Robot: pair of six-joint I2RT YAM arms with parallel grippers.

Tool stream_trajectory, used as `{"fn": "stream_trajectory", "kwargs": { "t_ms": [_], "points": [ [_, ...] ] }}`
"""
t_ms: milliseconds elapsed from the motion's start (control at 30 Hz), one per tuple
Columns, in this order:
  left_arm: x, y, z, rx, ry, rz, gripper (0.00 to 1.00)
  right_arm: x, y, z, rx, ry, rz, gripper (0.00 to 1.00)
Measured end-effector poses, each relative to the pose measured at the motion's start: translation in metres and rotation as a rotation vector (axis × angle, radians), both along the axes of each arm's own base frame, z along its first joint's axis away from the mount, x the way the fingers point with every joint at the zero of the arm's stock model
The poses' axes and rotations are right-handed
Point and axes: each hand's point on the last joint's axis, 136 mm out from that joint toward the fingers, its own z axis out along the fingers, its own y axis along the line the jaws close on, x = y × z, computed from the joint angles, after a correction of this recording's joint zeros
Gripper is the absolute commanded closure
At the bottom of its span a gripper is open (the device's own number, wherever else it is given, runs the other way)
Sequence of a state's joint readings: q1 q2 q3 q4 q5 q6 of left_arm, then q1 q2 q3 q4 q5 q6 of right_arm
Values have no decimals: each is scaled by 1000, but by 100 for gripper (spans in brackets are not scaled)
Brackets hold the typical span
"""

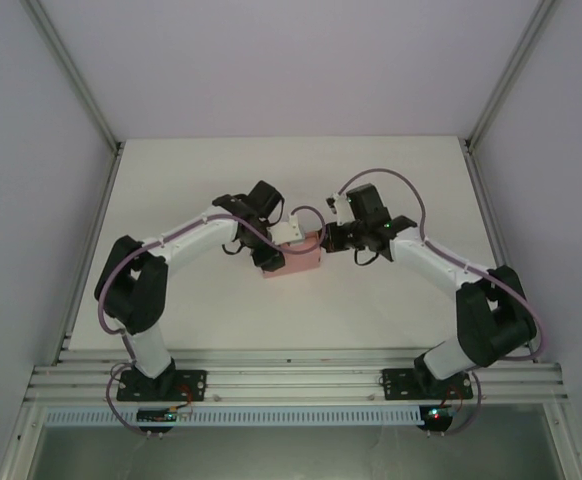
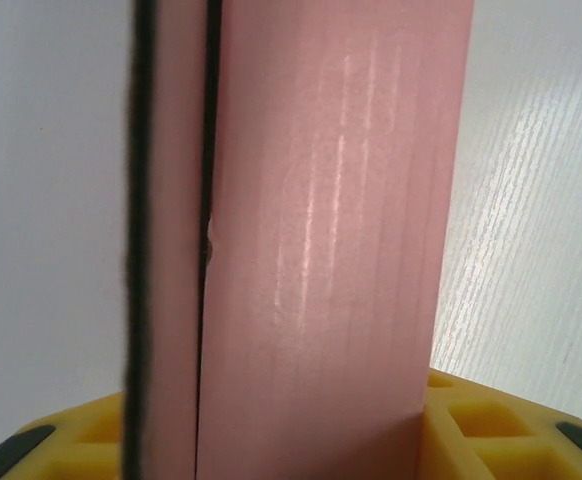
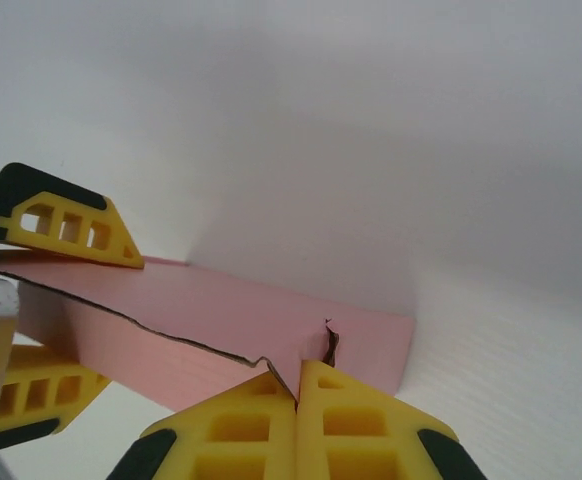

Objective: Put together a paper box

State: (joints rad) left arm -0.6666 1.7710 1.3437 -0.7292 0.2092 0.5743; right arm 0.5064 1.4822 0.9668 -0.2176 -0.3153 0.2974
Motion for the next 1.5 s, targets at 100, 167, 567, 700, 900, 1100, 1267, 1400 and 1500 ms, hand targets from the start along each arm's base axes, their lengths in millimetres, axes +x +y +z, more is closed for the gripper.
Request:
{"fn": "stream_trajectory", "kwargs": {
  "t_ms": [100, 167, 567, 700, 900, 1100, 1267, 1400, 1500],
  "points": [
    [1, -1, 0, -2, -1, 3, 51, 2, 2, -2, -27, -42, -16, 100],
    [2, -1, -3, 2, 3, 8, 49, 2, 4, -4, -46, -62, -22, 100],
    [14, -1, 4, -9, -45, 75, 2, -3, 3, -7, -94, -84, -76, 100],
    [18, -2, 31, -59, -102, 118, 0, -6, 3, -4, -97, -53, -97, 100],
    [11, 20, 75, -137, -207, 265, 0, -7, 3, -4, -109, 12, -141, 100],
    [-3, 54, 83, -160, -237, 472, 11, 0, 5, -3, -127, 71, -187, 100],
    [-1, 67, 72, -135, -221, 579, 26, 7, 10, -4, -147, 88, -195, 100],
    [9, 72, 61, -124, -180, 636, 40, 4, 11, -4, -159, 90, -191, 100],
    [16, 74, 52, -123, -140, 661, 46, 3, 11, -4, -168, 89, -190, 100]
  ]
}}
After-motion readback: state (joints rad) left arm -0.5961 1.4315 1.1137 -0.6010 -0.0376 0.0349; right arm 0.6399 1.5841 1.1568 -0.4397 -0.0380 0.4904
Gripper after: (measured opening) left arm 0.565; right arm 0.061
